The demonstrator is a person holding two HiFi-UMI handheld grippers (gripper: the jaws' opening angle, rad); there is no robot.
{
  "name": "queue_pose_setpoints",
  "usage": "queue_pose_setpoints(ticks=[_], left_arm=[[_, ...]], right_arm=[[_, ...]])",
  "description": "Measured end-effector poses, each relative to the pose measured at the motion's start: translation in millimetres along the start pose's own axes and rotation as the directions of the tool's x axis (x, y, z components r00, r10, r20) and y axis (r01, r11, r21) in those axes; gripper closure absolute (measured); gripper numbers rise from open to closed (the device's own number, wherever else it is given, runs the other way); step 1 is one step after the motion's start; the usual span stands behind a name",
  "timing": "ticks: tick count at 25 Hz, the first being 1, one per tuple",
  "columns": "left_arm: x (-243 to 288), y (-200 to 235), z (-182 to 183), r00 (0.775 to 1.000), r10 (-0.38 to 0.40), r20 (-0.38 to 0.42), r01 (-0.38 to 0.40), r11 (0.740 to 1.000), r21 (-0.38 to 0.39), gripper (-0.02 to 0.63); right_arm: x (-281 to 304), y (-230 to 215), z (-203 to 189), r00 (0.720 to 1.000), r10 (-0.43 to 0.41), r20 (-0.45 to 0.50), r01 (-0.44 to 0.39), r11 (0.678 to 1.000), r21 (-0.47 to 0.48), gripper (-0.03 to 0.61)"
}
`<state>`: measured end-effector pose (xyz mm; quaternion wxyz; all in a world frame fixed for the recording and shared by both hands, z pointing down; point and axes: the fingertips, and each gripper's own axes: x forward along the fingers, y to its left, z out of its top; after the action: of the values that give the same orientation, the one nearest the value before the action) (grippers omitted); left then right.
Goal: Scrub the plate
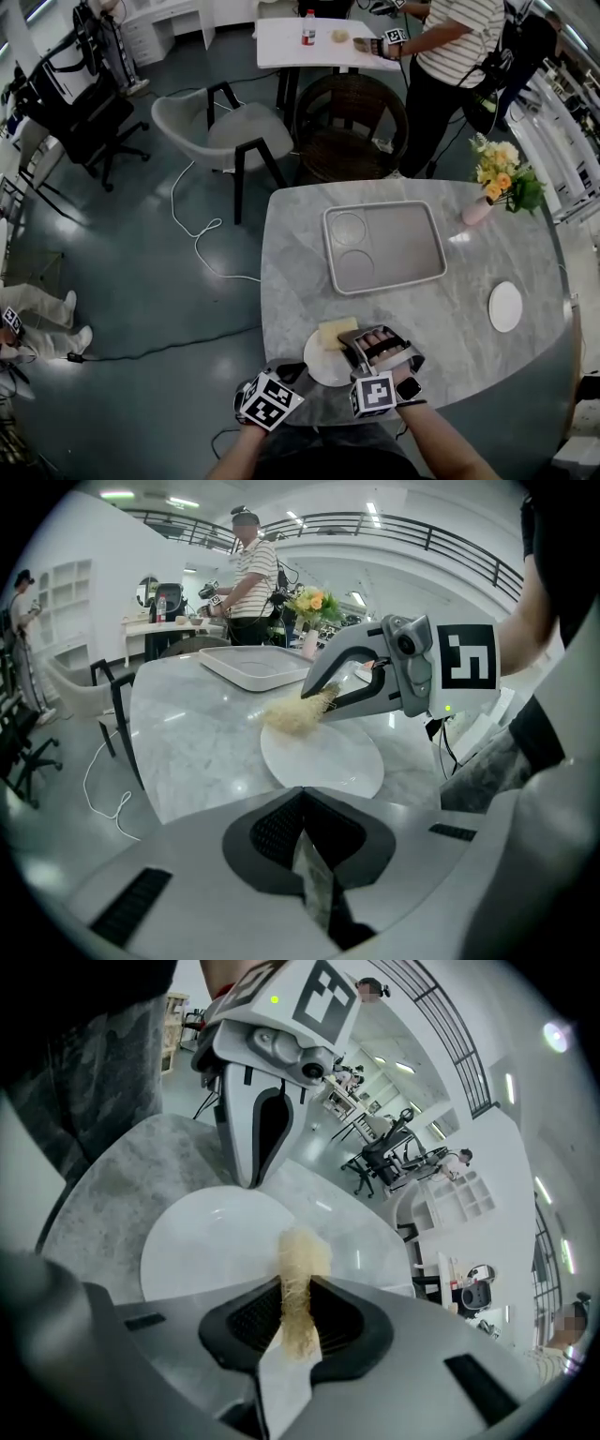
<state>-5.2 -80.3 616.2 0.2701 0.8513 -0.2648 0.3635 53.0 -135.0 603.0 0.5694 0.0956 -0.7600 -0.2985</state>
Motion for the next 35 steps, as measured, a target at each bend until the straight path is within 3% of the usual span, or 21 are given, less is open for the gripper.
queue_pose_setpoints(ticks=[18, 35], left_arm=[[1, 1, 1, 1.000, -0.028, -0.007, 0.028, 0.999, 0.020, 0.601], [2, 2, 2, 0.999, -0.041, -0.001, 0.041, 0.999, 0.018, 0.601]], right_arm=[[-35, 50, -38, 0.995, 0.002, -0.096, 0.008, 0.995, 0.101, 0.497], [-60, 88, -10, 0.996, 0.064, -0.056, -0.058, 0.993, 0.098, 0.497]])
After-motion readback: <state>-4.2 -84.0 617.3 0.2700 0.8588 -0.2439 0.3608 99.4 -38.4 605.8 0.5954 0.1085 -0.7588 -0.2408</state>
